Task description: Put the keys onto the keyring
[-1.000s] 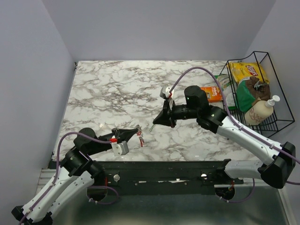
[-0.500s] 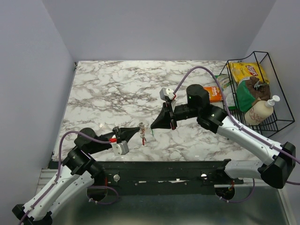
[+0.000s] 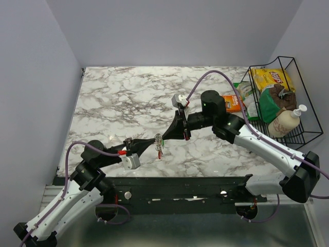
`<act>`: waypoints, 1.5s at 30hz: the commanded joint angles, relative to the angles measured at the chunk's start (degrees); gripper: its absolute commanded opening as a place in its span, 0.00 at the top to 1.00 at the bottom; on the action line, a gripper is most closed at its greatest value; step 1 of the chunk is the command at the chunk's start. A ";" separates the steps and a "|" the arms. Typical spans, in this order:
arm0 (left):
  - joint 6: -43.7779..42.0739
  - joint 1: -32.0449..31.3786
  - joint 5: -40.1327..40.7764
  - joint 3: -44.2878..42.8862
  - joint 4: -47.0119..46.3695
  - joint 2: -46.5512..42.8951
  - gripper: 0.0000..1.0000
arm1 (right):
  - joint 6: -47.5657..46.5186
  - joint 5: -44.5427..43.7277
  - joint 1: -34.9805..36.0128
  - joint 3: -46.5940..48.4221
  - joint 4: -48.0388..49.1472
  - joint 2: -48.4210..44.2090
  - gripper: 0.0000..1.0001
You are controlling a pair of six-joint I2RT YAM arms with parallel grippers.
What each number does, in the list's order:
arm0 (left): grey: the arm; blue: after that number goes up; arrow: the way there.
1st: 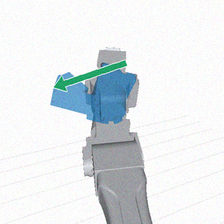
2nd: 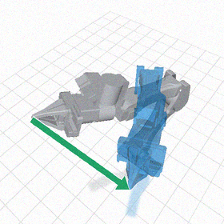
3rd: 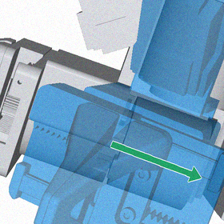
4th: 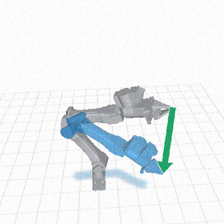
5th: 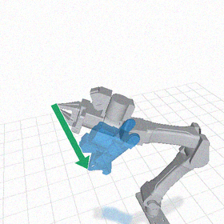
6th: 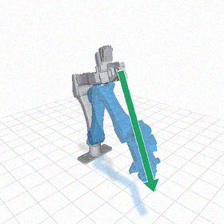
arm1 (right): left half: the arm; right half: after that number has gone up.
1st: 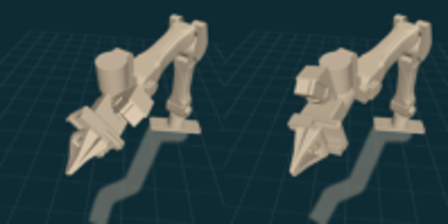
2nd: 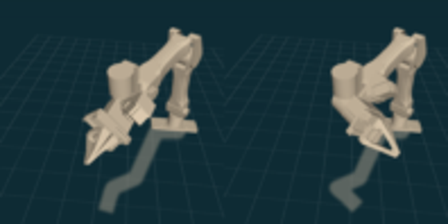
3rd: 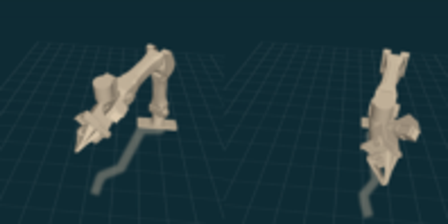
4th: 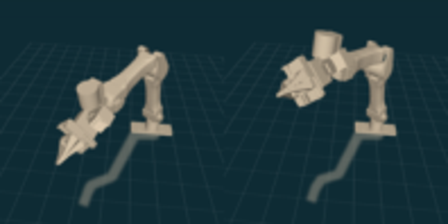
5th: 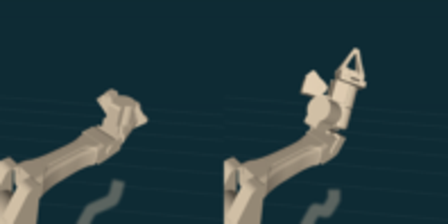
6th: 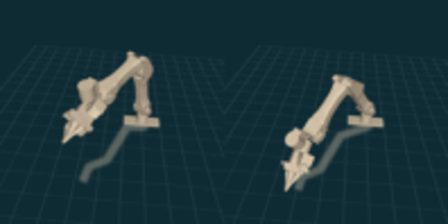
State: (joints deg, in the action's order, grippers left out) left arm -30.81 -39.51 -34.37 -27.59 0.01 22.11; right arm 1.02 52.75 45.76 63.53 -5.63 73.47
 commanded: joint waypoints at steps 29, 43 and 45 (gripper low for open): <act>23.51 -0.31 9.14 12.65 -32.79 -4.70 1.00 | 6.54 -2.92 1.18 -0.86 13.28 -3.78 0.99; 23.87 -0.22 7.21 13.62 -36.32 -4.36 1.00 | 5.31 -1.51 1.09 0.63 10.64 -1.66 0.99; 23.25 -0.22 6.95 13.27 -35.61 -4.01 1.00 | 5.22 -1.08 1.09 0.81 10.46 -1.67 0.99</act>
State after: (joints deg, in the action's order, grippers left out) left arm -6.96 -39.51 -26.63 -13.37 -33.56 17.45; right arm 6.68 49.45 46.54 62.02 5.39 71.48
